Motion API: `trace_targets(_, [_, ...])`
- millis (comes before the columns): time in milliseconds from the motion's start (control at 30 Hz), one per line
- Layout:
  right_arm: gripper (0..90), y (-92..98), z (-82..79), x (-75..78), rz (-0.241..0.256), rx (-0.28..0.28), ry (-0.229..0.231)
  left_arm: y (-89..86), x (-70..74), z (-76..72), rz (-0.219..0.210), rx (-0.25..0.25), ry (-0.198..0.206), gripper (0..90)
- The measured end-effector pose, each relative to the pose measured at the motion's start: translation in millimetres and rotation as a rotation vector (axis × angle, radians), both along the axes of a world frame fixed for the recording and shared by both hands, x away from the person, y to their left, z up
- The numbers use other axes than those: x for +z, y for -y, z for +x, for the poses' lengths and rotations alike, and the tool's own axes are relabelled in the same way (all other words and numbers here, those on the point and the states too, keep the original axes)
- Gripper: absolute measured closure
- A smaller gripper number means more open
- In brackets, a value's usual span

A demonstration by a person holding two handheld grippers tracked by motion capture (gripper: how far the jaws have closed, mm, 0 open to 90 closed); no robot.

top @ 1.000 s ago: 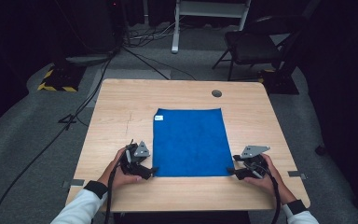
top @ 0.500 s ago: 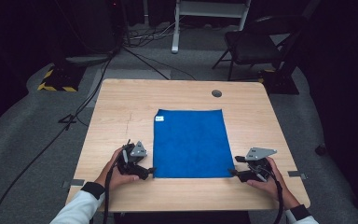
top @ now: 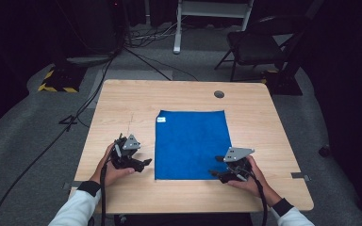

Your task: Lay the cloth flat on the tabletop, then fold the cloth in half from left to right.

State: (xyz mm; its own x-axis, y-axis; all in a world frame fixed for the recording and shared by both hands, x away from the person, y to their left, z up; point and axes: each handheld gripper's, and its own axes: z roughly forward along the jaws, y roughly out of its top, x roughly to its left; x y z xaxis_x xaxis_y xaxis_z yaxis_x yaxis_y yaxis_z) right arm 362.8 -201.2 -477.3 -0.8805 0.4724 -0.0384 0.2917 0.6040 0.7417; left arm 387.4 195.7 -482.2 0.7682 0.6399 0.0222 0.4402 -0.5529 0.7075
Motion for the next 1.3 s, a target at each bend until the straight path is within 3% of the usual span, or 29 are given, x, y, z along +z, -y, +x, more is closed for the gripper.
trace_targets(133, [39.2, -15.1, -0.3, -0.6, -0.002, 0.030, 0.000, 1.7, 2.3, 8.9, -0.009, 0.003, -0.008, 17.4])
trace_targets(167, [39.7, -25.5, -1.1, -1.4, -0.006, 0.050, 0.000, 1.1, 4.6, 14.1, -0.032, 0.012, -0.002, 17.4])
trace_targets(367, [40.2, -51.1, -3.8, -1.5, -0.012, 0.108, 0.008, 1.8, 10.0, 25.8, -0.052, 0.028, 0.017, 17.2])
trace_targets(400, [40.2, -54.8, -4.3, -1.5, -0.014, 0.113, 0.013, 1.8, 10.0, 25.8, -0.052, 0.028, 0.017, 17.4])
trace_targets(433, [40.4, -58.1, -4.4, -1.3, -0.010, 0.115, 0.012, 2.9, 10.8, 27.3, -0.039, 0.044, 0.052, 18.0])
trace_targets(533, [40.1, -67.9, -4.8, -0.9, -0.009, 0.133, 0.026, 4.6, 11.8, 33.0, -0.041, 0.046, 0.028, 18.3])
trace_targets(633, [39.9, -76.9, -4.3, -1.1, -0.001, 0.147, 0.027, 5.2, 15.3, 37.2, -0.049, 0.052, 0.038, 18.5])
trace_targets(733, [40.3, -84.6, -3.5, -1.4, -0.006, 0.159, 0.032, 6.8, 16.2, 41.8, -0.034, 0.077, 0.083, 19.8])
trace_targets(800, [40.4, -88.8, -1.9, -0.8, -0.005, 0.162, 0.034, 7.9, 16.2, 48.7, -0.033, 0.084, 0.061, 19.5])
trace_targets(1000, [41.6, -100.7, 0.0, 1.4, -0.007, 0.172, 0.044, 8.7, 20.0, 65.4, -0.051, 0.103, 0.052, 19.3])
trace_targets(1100, [42.3, -112.7, 0.9, 0.3, -0.021, 0.182, 0.051, 10.5, 21.7, 76.8, -0.011, 0.110, 0.076, 18.8])
trace_targets(1133, [42.3, -119.9, 0.6, -1.5, -0.040, 0.188, 0.065, 9.8, 22.3, 84.2, -0.032, 0.123, 0.081, 18.7])
trace_targets(1300, [42.3, -132.8, 1.4, -4.7, -0.045, 0.203, 0.056, 13.8, 20.4, 99.6, -0.020, 0.130, 0.070, 18.7])
